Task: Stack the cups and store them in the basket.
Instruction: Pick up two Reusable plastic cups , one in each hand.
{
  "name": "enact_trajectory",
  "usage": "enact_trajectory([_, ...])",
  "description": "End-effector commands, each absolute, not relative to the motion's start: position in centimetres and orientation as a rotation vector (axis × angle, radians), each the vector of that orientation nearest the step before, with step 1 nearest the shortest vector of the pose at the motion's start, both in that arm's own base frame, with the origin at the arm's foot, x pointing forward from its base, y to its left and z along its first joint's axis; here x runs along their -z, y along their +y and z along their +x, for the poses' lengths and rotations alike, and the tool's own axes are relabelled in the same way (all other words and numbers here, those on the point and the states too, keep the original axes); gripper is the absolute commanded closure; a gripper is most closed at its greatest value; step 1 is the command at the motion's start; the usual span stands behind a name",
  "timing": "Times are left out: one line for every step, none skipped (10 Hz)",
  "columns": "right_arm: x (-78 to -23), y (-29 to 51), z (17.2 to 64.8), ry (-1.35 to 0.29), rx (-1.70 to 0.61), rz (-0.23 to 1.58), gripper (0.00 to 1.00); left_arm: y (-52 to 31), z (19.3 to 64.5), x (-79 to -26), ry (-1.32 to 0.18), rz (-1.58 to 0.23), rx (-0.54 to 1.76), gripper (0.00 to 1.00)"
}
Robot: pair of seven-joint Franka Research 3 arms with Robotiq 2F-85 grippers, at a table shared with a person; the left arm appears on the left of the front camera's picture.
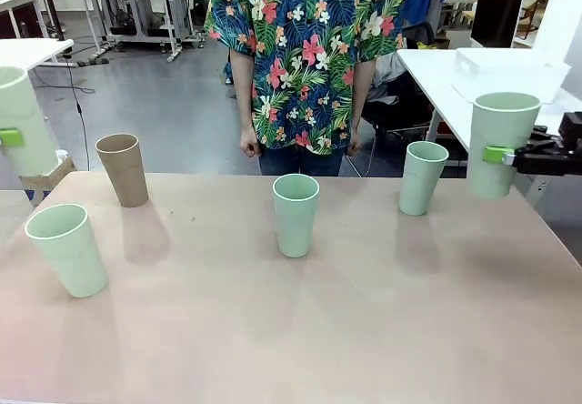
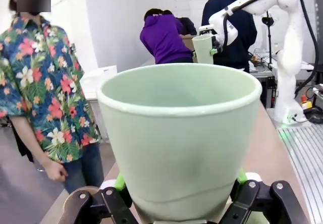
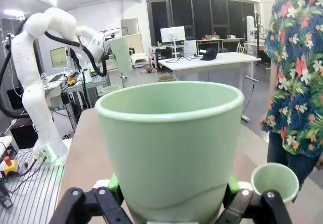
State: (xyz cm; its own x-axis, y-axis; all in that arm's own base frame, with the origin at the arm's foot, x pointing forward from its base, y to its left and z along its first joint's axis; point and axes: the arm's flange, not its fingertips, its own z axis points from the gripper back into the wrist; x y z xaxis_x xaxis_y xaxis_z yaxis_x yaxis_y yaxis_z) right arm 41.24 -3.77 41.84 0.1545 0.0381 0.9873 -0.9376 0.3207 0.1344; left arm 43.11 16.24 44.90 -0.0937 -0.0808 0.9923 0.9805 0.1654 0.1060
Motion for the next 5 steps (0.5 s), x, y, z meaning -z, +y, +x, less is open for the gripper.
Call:
enact_trajectory([-42.6, -1.7, 40.2, -1.212, -0.819, 0.982, 0.14, 11.4, 40.4, -47.1, -1.297, -0.959, 1.163, 0.15])
enact_trajectory([-42.7, -0.9, 40.1, -1.228, -0.794, 0.996, 0.14, 8.7, 39.0, -47.6, -1.281, -0.953, 1.173, 0.15])
enact_trajectory([-42.7, -0.3, 39.8, -1.229, -0.78, 1.021, 0.14, 6.7, 37.9, -47.8, -1.277, -0.973, 1.174, 0.15])
enact_trajectory([-42.6, 0.2, 39.7, -1.235, -0.778, 1.047, 0.14, 5.1, 36.9, -47.8, -1.272, -0.994, 1.174, 0.15])
enact_trajectory([-42.4, 0.6, 39.5, -1.245, -0.783, 1.072, 0.14, 4.0, 36.1, -47.6, -1.255, -1.021, 1.186, 0.15])
